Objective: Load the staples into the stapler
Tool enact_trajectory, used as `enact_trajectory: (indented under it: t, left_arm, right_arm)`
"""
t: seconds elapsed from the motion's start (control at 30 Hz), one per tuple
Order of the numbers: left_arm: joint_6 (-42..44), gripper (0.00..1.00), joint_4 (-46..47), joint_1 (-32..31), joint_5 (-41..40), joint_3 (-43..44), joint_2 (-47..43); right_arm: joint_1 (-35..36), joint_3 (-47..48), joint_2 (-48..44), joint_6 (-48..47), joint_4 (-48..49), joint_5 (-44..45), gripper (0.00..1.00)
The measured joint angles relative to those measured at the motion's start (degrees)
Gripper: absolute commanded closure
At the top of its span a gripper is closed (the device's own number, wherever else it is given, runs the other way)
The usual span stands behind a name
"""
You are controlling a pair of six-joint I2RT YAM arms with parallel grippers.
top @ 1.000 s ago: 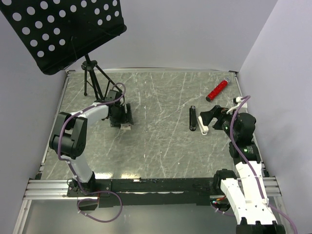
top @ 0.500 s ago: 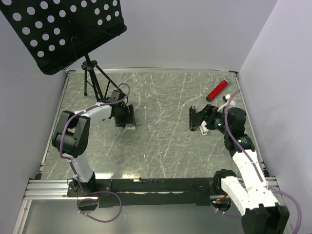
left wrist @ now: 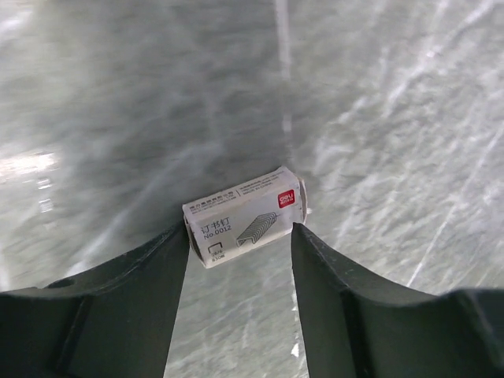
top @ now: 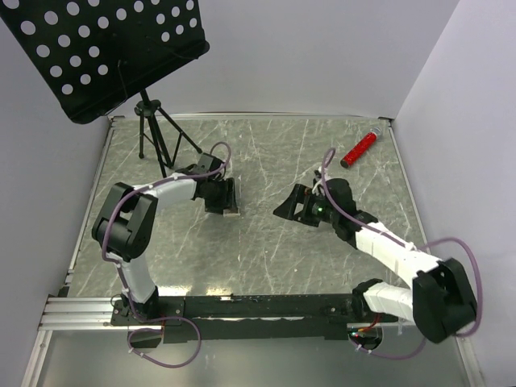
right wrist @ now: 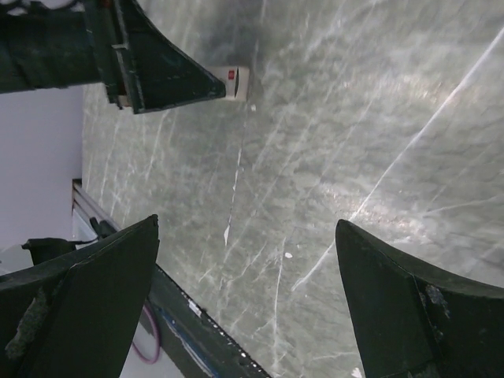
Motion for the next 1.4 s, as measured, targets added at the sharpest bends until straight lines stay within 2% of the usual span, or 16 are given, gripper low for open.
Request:
enact_trajectory:
  t: [0.1,0.33,0.4,0.43,0.7,1.07,1.4]
  left_arm:
    - [0.0,0.40,1.0,-1.3,0.3,0.0,0.2]
    - [0.0,0.40,1.9,-2.7,1.2,1.1,1.2]
    - [0.0,0.40,2.2,-3.4,1.2,1.4,1.6]
    - [0.0,0.40,2.4,-4.0,1.3,1.6,1.9]
    - [-0.2,0.42,4.1,-6.9,2.3,1.8,2.4]
    - [-1.6,0.49,4.3,-7.0,1.9,1.8,2.7]
    - [-3.6,0.50,5.2,-7.0,2.4,1.8,3.0]
  right_arm:
    - [1.2,-0.7,4.0,1.7,2.9,-0.1,0.01]
    - [1.8,-0.6,11.9,3.6,8.3,-0.5,0.23]
    - [2.0,-0.3,14.5,4.3,9.7,-0.7,0.26]
    - [2.2,0.1,16.0,4.7,10.2,-1.0,0.31]
    - [3.5,3.5,25.6,6.8,13.9,-2.3,0.50]
    - [4.0,11.8,35.0,5.8,14.8,-3.8,0.60]
    - [4.2,14.7,39.6,4.2,14.5,-4.7,0.69]
